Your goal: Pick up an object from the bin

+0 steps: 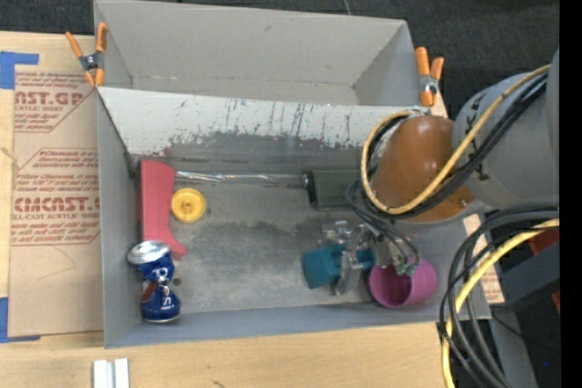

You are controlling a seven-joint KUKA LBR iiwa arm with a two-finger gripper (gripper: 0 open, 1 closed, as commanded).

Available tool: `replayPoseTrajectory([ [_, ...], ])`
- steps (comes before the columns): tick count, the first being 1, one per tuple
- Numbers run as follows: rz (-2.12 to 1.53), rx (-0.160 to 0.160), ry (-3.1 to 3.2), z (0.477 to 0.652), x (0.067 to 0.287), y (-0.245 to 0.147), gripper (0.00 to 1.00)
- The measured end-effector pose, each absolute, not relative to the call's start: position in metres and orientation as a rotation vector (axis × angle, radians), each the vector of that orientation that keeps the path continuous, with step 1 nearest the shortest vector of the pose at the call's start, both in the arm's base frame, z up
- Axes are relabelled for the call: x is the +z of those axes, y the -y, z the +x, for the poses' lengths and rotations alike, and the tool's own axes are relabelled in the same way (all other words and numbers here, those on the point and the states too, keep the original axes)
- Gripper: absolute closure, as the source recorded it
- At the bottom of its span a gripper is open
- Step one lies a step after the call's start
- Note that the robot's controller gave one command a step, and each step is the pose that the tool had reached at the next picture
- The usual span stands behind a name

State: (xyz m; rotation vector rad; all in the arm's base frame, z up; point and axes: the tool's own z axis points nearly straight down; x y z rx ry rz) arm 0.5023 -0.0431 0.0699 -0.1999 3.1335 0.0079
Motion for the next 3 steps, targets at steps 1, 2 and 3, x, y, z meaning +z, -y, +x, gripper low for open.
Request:
replayPoseTrajectory([
  [1,-0.257,0.011,-3.133,0.507,0.194,0.043,1.00],
  [2,-0.257,0.011,-3.133,0.507,0.194,0.043,1.00],
  [3,-0.192,0.011,-3.135,0.518,0.325,0.017,1.00],
])
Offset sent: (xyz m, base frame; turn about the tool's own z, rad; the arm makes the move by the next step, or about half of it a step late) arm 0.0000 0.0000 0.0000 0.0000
